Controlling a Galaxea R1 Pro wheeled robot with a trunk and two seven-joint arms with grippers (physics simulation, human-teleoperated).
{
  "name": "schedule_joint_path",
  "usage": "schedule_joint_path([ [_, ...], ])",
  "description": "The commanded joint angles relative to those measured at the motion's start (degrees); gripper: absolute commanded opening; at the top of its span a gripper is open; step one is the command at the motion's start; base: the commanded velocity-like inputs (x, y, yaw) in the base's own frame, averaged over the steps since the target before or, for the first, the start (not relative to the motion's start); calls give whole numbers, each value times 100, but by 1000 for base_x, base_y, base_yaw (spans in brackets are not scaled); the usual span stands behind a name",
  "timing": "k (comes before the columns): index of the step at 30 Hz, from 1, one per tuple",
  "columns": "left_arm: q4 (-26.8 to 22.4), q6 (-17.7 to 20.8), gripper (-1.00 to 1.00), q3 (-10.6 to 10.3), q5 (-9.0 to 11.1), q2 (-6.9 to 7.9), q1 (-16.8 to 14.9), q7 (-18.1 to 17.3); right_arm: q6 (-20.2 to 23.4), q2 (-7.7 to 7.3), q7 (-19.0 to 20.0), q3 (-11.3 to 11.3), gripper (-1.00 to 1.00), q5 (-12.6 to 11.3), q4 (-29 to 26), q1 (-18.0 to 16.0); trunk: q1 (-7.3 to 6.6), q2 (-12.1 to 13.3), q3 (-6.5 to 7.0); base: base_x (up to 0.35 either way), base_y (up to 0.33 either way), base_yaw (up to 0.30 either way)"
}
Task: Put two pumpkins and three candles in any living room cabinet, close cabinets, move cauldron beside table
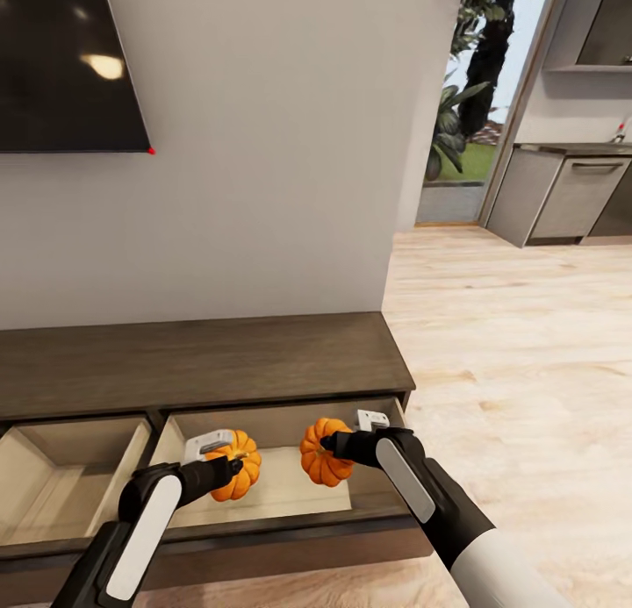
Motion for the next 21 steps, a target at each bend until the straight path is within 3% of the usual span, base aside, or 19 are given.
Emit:
schedule_joint_path([
  [1, -3, 8, -100, -14, 57, 5, -4, 55, 7, -1, -58, 8, -100, -61, -6, -4, -1, -2, -5, 57, 0, 0],
  [12, 2, 16, -100, -20, 65, 5, -4, 52, 7, -1, -58, 17, -100, -50, -5, -5, -1, -2, -5, 134, 0, 0],
  [21, -2, 16, -100, -20, 65, 11, -4, 37, 7, -1, -58, 10, -100, -39, 2, -5, 21, -42, -23, 19, 0, 0],
])
